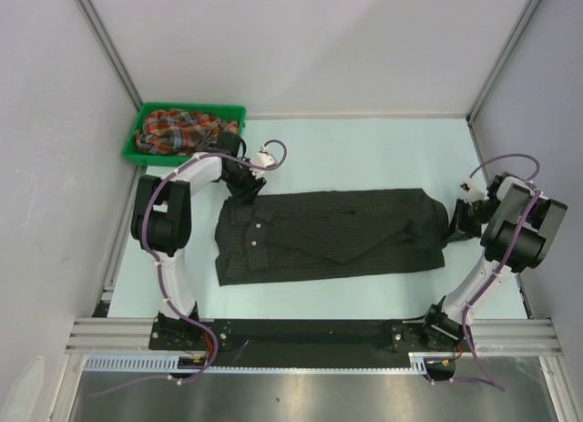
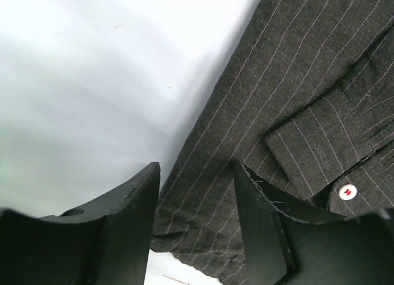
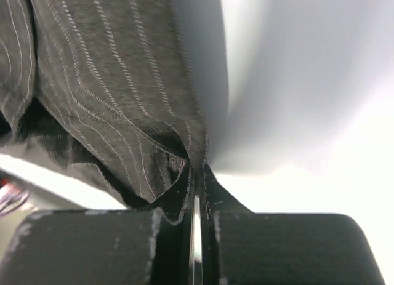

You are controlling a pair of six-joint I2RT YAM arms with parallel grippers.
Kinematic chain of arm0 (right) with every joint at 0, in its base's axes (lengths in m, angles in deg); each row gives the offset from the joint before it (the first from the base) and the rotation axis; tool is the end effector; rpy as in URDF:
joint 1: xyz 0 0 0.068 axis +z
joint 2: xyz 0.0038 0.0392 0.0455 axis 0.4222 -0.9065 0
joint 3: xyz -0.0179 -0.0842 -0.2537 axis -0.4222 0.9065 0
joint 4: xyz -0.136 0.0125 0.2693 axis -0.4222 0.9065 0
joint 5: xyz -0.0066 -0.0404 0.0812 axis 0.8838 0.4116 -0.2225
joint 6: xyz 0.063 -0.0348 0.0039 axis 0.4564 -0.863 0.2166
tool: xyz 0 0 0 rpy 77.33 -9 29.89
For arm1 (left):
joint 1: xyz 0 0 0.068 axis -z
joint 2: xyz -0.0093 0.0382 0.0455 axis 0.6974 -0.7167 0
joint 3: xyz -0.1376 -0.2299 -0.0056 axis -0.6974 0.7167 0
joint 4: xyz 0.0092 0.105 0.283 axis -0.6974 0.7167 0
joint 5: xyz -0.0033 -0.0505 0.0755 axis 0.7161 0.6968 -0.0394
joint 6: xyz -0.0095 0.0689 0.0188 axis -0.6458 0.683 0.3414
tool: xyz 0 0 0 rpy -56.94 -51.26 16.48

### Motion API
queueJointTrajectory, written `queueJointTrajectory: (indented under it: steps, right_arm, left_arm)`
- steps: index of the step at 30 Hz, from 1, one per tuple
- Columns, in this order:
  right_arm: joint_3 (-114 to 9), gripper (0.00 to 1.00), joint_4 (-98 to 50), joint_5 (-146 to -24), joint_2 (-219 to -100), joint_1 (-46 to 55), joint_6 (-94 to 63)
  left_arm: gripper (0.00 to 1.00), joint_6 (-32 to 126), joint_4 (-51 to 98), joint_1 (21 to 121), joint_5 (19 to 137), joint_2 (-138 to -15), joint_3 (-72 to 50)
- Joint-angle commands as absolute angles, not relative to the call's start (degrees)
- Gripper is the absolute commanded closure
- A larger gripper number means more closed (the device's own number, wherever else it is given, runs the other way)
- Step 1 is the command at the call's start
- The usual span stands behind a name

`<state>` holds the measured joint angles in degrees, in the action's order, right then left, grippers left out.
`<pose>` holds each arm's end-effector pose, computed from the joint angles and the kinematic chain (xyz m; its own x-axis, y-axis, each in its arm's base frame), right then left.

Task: Fold and stack the long sleeve shirts
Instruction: Fold the shirt

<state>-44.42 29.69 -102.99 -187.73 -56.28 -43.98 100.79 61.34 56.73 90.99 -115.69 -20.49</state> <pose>0.3108 -0.1586 0.0854 -0.9764 0.2062 -0.0645 0.1575 0.8838 0.4405 0.4334 -0.1181 0.1233 -0.4520 0.7441 -0.4920 0.8557 0.5175 -0.0033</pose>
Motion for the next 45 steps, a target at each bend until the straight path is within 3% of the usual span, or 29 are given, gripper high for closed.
queueJointTrajectory:
  steps: [1,9,23,27,29,30,36,41,45]
  right_arm:
    - [-51.3,1.0,19.4,-99.1,-189.5,-52.8,-40.3]
    - [-62.2,1.0,13.7,-95.4,-197.1,-42.9,-36.0]
    - [-109.3,1.0,8.0,-83.9,-223.8,-25.2,-36.0]
    - [-111.9,1.0,1.9,-79.9,-224.4,-21.6,-38.1]
    - [-110.4,0.89,0.1,-79.5,-222.6,-21.8,-37.7]
    - [-109.2,0.74,-0.4,-79.6,-219.7,-22.0,-37.3]
    - [-97.2,0.36,0.7,-84.3,-208.4,-24.5,-35.0]
    - [-88.2,0.3,5.0,-90.7,-199.9,-27.0,-31.9]
    - [-81.6,0.35,8.9,-96.9,-198.3,-29.2,-27.4]
  left_arm:
    - [0.44,101.2,62.6,54.8,91.8,-114.8,-20.1]
    - [0.43,98.9,62.9,51.8,93.8,-112.8,-18.4]
    - [0.43,96.5,65.1,50.5,99.7,-104.5,-12.9]
    - [0.42,95.8,65.2,51.9,97.2,-103.4,-11.0]
    - [0.42,94.7,65.2,52.1,97.2,-103.2,-10.0]
    - [0.43,94.4,65.2,52.3,97.1,-103.0,-9.5]
    - [0.45,92.9,64.4,54.9,94.6,-102.3,-4.7]
    - [0.54,91.1,65.3,55.3,93.1,-103.7,-3.2]
    - [0.65,91.0,66.9,55.8,92.2,-104.2,-1.8]
